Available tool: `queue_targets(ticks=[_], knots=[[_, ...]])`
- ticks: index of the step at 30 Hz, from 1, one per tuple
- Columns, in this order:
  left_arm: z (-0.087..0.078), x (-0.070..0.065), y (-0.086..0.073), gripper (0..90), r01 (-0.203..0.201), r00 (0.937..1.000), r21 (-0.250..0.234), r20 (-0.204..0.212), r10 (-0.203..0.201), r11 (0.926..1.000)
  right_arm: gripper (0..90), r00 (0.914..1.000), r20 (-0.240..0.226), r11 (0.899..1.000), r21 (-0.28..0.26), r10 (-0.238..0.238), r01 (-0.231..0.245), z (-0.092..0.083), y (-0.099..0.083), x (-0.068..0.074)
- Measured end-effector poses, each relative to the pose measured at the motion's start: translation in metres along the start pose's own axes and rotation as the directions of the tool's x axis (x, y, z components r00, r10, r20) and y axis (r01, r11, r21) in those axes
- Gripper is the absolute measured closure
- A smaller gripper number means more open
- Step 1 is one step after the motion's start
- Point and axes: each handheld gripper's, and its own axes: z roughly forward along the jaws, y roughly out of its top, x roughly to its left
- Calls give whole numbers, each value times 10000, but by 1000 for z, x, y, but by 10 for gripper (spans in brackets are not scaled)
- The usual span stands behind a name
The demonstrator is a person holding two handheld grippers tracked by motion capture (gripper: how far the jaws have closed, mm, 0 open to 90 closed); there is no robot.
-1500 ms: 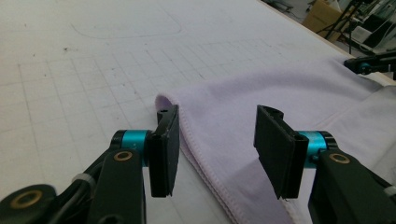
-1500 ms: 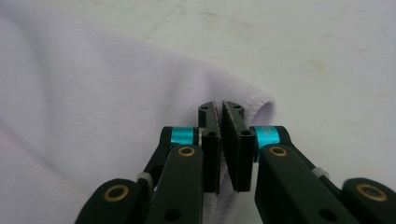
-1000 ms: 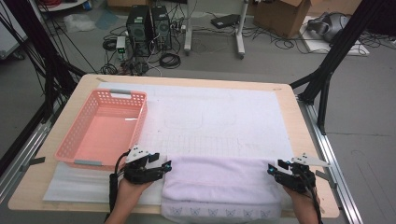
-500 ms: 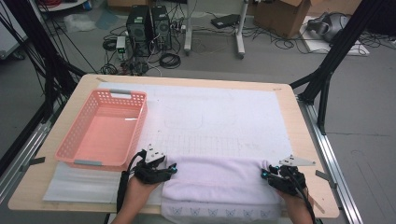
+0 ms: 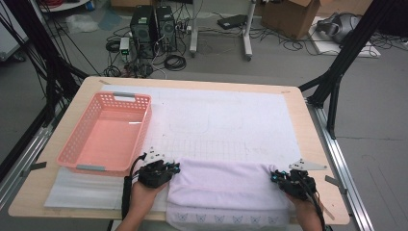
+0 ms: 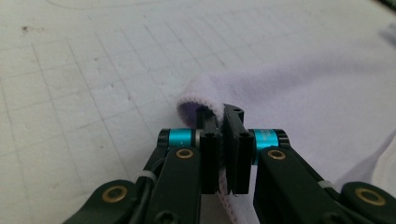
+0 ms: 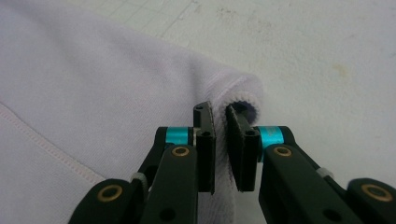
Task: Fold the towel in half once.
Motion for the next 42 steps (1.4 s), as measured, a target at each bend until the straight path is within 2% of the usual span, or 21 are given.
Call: queue_targets(ticks=[3,5,10,13,21,25,31,35,42], knots=[[-2,1,0,855,53,10000,-69,-18,-53,10000,826,9999,-105,9999,-96,92,-93,-2,0,-3],[-1,0,0,855,-54,9999,-91,-89,53,9999,826,9998,-132,9998,-151,154,-156,-3,0,-4],[-2,-1,2,856,-33,10000,-137,-78,32,9999,827,9999,-133,9992,-390,98,-103,-6,1,-4],[-3,-3,4,856,-94,9999,-419,-104,90,9991,827,9999,-146,9987,-497,80,-87,-8,1,-5],[-2,-5,13,856,-111,9999,-734,-110,104,9972,828,9998,-92,9959,-887,150,-158,-13,2,-7],[0,-5,24,856,-264,9996,-813,-151,252,9963,827,9995,-66,9933,-1112,296,-301,-14,4,-9],[10,2,48,856,-93,9994,-831,-327,66,9965,827,9992,40,9888,-1442,387,-377,-13,17,-17],[19,5,61,856,-188,9982,-753,-582,144,9970,828,9991,166,9890,-1438,387,-360,-4,31,-24],[35,22,83,856,156,9940,-752,-1069,-236,9970,827,9980,249,9891,-1370,576,-536,17,61,-39]])
